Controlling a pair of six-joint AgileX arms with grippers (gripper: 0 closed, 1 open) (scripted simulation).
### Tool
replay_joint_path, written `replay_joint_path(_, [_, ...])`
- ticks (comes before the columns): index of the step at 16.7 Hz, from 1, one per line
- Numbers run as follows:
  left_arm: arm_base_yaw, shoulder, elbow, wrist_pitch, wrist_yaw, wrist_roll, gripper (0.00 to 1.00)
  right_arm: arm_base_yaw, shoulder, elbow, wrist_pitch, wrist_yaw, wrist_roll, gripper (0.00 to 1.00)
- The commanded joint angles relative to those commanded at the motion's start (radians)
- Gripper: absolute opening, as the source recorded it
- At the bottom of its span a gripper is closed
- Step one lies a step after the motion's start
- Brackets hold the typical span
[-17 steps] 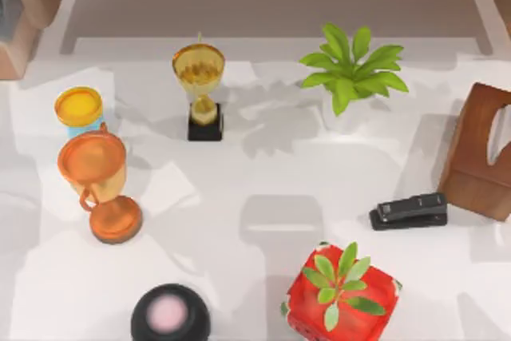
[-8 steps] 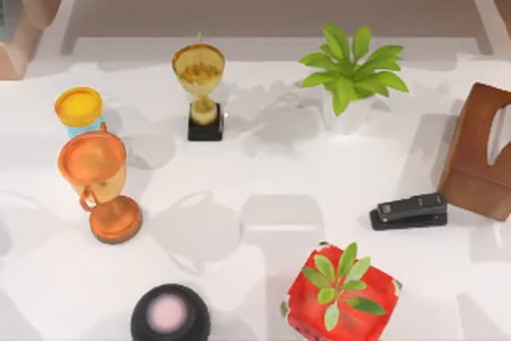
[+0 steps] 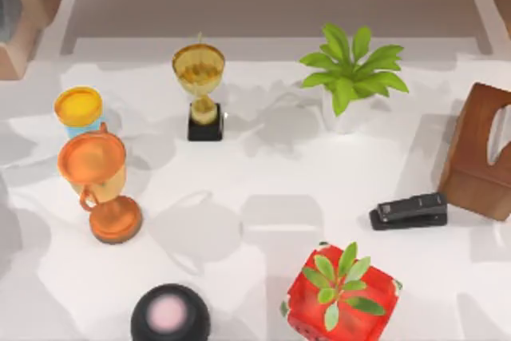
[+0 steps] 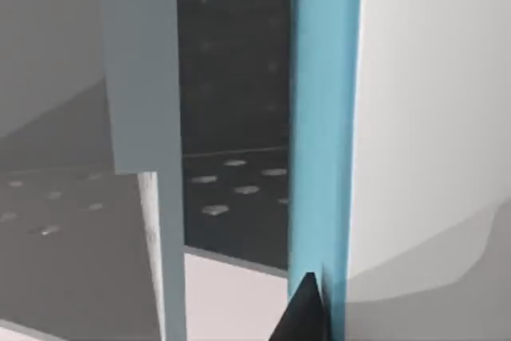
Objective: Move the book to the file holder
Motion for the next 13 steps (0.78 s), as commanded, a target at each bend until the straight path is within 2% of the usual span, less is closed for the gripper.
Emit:
replay_joint_path(3, [-0.030, 0.029, -0.012, 0.042, 0.052, 0.024, 0.00, 0.000, 0.000, 0.000, 0.000, 0.000, 0.000, 1.00])
replay_joint_path(9, [-0.027, 0.027, -0.007, 0.039, 0.049, 0.023, 0.00, 0.000, 0.000, 0.000, 0.000, 0.000, 0.000, 1.00])
replay_joint_path(13, [-0.050, 0.060, 0.055, 0.020, 0.019, 0.011, 0.00, 0.000, 0.000, 0.000, 0.000, 0.000, 0.000, 1.00])
